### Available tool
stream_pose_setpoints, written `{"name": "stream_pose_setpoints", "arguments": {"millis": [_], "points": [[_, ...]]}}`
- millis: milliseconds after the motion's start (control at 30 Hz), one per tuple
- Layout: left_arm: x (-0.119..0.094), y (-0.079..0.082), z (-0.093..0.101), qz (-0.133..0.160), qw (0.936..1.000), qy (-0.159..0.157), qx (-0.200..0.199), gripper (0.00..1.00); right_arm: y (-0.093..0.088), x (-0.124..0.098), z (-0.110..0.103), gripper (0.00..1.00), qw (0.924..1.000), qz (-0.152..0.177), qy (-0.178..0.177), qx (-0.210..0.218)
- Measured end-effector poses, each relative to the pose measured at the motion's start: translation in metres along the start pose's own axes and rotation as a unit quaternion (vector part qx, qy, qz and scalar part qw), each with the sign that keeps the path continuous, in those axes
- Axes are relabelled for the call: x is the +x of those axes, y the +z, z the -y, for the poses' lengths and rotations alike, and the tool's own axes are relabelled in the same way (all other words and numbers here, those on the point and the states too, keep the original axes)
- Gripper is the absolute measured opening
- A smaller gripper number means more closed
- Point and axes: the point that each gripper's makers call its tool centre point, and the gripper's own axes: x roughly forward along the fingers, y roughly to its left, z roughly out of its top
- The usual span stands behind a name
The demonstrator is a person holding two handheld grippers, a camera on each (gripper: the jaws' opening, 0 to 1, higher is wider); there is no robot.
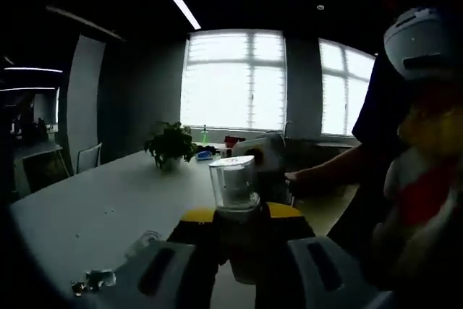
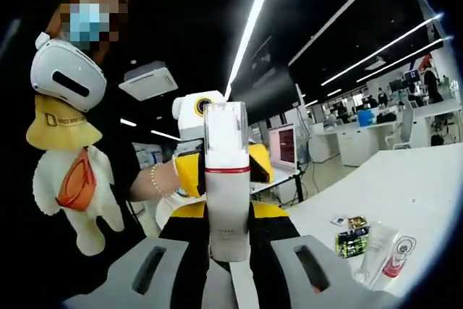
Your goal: Arrange the skincare products in the storage area until every visible bottle or jar stands upright without overlapping.
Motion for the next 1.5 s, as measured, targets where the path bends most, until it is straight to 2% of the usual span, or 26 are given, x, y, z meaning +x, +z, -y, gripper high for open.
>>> {"name": "stream_pose_setpoints", "arguments": {"millis": [67, 267, 300, 333, 367, 400, 433, 500, 533, 600, 700, 767, 800, 833, 900, 967, 1033, 1133, 1200, 1233, 1267, 1300, 1333, 1367, 1400, 1500], "points": [[0.001, 0.001, -0.005, 0.001, 0.9997, 0.017, 0.018, 0.24, 0.002, -0.001, 0.005, 0.19, 0.9999, 0.001, -0.013, -0.007], [0.0, 0.01, -0.015, 0.011, 0.9971, 0.074, 0.011, 0.24, 0.012, -0.003, 0.013, 0.2, 0.9991, 0.019, -0.035, -0.014], [-0.001, 0.011, -0.022, 0.014, 0.9949, 0.1, 0.0, 0.24, 0.015, -0.003, 0.018, 0.2, 0.9982, 0.025, -0.052, -0.019], [-0.002, 0.011, -0.024, 0.015, 0.994, 0.108, -0.002, 0.24, 0.016, -0.003, 0.019, 0.21, 0.9979, 0.026, -0.056, -0.019], [-0.002, 0.014, -0.029, 0.016, 0.9904, 0.138, 0.004, 0.24, 0.019, -0.004, 0.025, 0.21, 0.9959, 0.031, -0.083, -0.021], [-0.001, 0.015, -0.029, 0.015, 0.9896, 0.143, 0.008, 0.24, 0.02, -0.005, 0.029, 0.22, 0.9939, 0.03, -0.102, -0.029], [-0.001, 0.017, -0.034, 0.011, 0.9844, 0.174, 0.028, 0.24, 0.022, -0.005, 0.035, 0.23, 0.9894, 0.029, -0.133, -0.05], [0.0, 0.018, -0.039, -0.001, 0.9777, 0.206, 0.04, 0.24, 0.024, -0.005, 0.039, 0.23, 0.9802, 0.013, -0.177, -0.089], [0.001, 0.02, -0.04, -0.001, 0.9748, 0.219, 0.046, 0.24, 0.024, -0.005, 0.04, 0.23, 0.9784, 0.012, -0.185, -0.092], [0.003, 0.023, -0.044, -0.004, 0.9655, 0.255, 0.052, 0.24, 0.028, -0.005, 0.047, 0.24, 0.9656, 0.005, -0.238, -0.105], [0.002, 0.025, -0.05, -0.007, 0.9454, 0.321, 0.057, 0.24, 0.032, -0.006, 0.049, 0.24, 0.9555, 0.015, -0.276, -0.103], [0.0, 0.025, -0.052, 0.002, 0.9329, 0.357, 0.046, 0.24, 0.034, -0.009, 0.053, 0.24, 0.9458, 0.007, -0.298, -0.128], [0.001, 0.025, -0.052, 0.007, 0.9296, 0.366, 0.043, 0.24, 0.035, -0.011, 0.054, 0.23, 0.9418, 0.013, -0.312, -0.126], [0.0, 0.025, -0.051, 0.014, 0.9246, 0.379, 0.035, 0.24, 0.036, -0.013, 0.055, 0.23, 0.9405, 0.02, -0.319, -0.114], [0.002, 0.024, -0.049, 0.015, 0.9217, 0.386, 0.032, 0.24, 0.035, -0.018, 0.058, 0.21, 0.9368, 0.041, -0.339, -0.079], [0.0, 0.022, -0.048, 0.009, 0.9153, 0.401, 0.038, 0.24, 0.032, -0.019, 0.058, 0.21, 0.939, 0.042, -0.333, -0.074], [0.001, 0.018, -0.048, 0.004, 0.9126, 0.407, 0.034, 0.24, 0.028, -0.019, 0.057, 0.2, 0.9422, 0.037, -0.326, -0.07], [0.001, 0.017, -0.045, 0.007, 0.9102, 0.413, 0.025, 0.24, 0.027, -0.022, 0.051, 0.2, 0.9517, 0.034, -0.299, -0.062], [0.005, 0.017, -0.042, 0.0, 0.9111, 0.411, 0.029, 0.24, 0.027, -0.026, 0.051, 0.2, 0.9559, 0.036, -0.286, -0.058], [0.008, 0.018, -0.04, -0.002, 0.9128, 0.407, 0.036, 0.24, 0.028, -0.027, 0.05, 0.2, 0.9614, 0.048, -0.269, -0.032], [0.011, 0.017, -0.039, -0.014, 0.9179, 0.394, 0.048, 0.23, 0.026, -0.029, 0.05, 0.2, 0.9628, 0.044, -0.265, -0.03], [0.012, 0.017, -0.039, -0.012, 0.9184, 0.393, 0.042, 0.23, 0.023, -0.03, 0.049, 0.2, 0.9657, 0.039, -0.254, -0.033], [0.014, 0.016, -0.039, -0.013, 0.9224, 0.384, 0.039, 0.23, 0.023, -0.032, 0.05, 0.2, 0.9662, 0.042, -0.252, -0.034], [0.02, 0.012, -0.037, -0.018, 0.9341, 0.355, 0.034, 0.23, 0.02, -0.032, 0.047, 0.19, 0.9727, 0.038, -0.227, -0.027], [0.021, 0.009, -0.036, -0.016, 0.938, 0.346, 0.016, 0.23, 0.019, -0.036, 0.049, 0.19, 0.9726, 0.036, -0.228, -0.03], [0.03, 0.003, -0.028, -0.021, 0.9537, 0.3, 0.011, 0.23, 0.014, -0.042, 0.043, 0.19, 0.9828, 0.027, -0.179, -0.037]]}}
